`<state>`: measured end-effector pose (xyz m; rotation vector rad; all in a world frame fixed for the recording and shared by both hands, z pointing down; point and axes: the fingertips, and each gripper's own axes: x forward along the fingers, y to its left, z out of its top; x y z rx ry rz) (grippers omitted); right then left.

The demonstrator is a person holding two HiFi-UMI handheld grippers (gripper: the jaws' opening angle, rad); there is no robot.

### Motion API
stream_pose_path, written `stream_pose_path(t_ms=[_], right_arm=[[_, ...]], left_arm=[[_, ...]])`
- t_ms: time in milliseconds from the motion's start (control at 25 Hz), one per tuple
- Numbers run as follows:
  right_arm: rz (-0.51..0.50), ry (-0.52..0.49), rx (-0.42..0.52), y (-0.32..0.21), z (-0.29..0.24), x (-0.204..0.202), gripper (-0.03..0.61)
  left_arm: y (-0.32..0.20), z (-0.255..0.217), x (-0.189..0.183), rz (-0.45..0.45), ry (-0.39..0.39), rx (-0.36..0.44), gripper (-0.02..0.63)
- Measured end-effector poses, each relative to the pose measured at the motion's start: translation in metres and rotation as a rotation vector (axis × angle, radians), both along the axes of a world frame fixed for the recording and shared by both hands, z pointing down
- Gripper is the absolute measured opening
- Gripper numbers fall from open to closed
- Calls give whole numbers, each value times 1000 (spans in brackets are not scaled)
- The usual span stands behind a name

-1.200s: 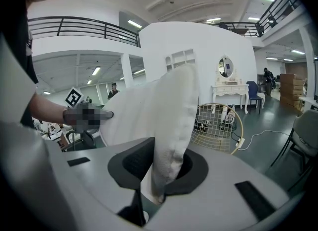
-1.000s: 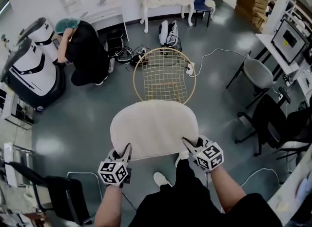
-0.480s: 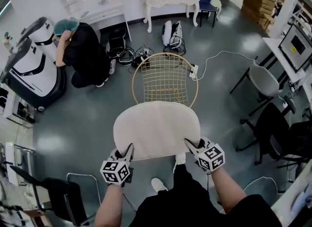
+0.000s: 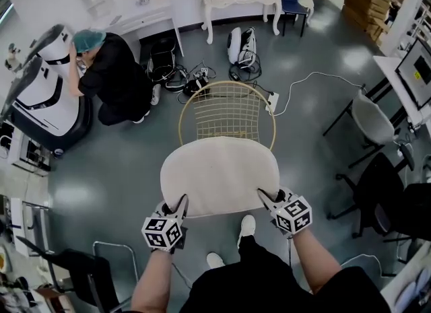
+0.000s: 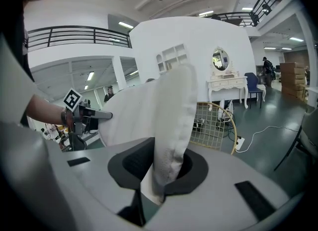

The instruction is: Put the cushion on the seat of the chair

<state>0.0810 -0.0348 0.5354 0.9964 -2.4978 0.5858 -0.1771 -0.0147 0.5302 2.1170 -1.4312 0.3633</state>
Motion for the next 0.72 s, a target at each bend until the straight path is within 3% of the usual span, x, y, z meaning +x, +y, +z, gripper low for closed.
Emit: stream_pose_path(t_ms=[720], right_arm=[[2, -19, -42, -96, 29, 59, 71]], left_arm=[[-98, 26, 57, -14, -24, -39, 106]])
